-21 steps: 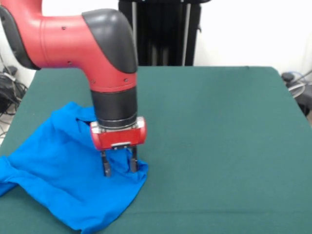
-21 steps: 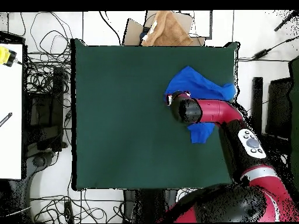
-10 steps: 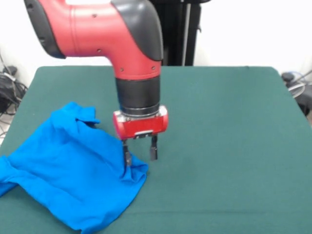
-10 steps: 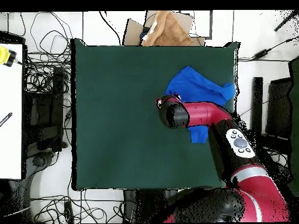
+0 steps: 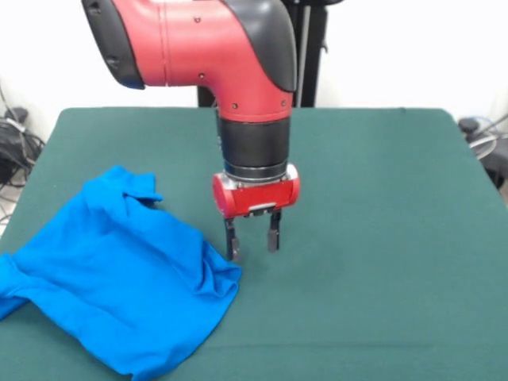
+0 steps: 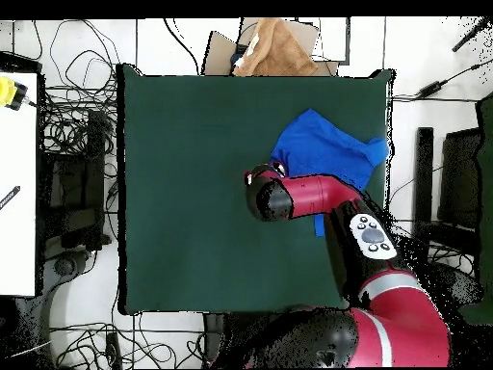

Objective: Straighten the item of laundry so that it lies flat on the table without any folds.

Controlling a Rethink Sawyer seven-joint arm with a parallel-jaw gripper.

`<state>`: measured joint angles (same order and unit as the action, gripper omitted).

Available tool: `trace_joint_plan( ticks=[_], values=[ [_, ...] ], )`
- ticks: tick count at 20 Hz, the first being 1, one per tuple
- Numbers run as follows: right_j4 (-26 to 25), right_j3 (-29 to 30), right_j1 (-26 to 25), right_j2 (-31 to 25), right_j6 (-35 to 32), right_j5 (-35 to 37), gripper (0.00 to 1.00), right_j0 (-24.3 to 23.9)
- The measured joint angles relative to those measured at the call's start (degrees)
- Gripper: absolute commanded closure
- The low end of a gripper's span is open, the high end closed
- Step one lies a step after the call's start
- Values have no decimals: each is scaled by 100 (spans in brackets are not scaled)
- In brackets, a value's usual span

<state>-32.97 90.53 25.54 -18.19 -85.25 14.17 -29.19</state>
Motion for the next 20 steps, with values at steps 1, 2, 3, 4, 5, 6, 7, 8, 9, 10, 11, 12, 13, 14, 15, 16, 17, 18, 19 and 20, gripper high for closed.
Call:
trace_joint_plan(
  ticks=[1, 2, 3, 4, 5, 6, 7, 8, 9, 10, 11, 12, 13, 14, 15, 16, 17, 18, 19, 20],
  values=[
    [7, 8, -8, 12, 0, -19, 0, 10],
    [25, 38, -34, 44, 0, -80, 0, 33],
    [40, 64, -55, 70, 0, -127, 0, 38],
    [44, 75, -65, 82, 0, -148, 0, 37],
    [51, 87, -77, 98, 0, -169, 0, 33],
    [57, 99, -99, 118, 0, -187, 0, 19],
    [60, 100, -121, 126, 0, -187, 0, 4],
    [60, 100, -133, 127, 0, -187, 0, -3],
    [60, 101, -149, 128, 0, -187, 0, -11],
    [61, 101, -161, 131, 0, -186, 0, -14],
    [61, 101, -174, 133, 0, -186, 0, -18],
    [65, 101, -186, 136, 0, -187, 0, -16],
    [66, 101, -199, 136, 0, -187, 0, -15],
    [66, 101, -210, 136, 0, -187, 0, -15],
    [66, 100, -220, 136, 0, -187, 0, -16],
    [66, 100, -237, 137, 0, -187, 0, -16],
    [66, 100, -250, 136, 0, -187, 0, -17],
    [66, 100, -273, 136, 0, -188, 0, -18],
    [67, 99, -287, 135, 0, -190, 0, -22],
    [84, 96, -283, 135, 0, -188, 0, -35]
  ],
)
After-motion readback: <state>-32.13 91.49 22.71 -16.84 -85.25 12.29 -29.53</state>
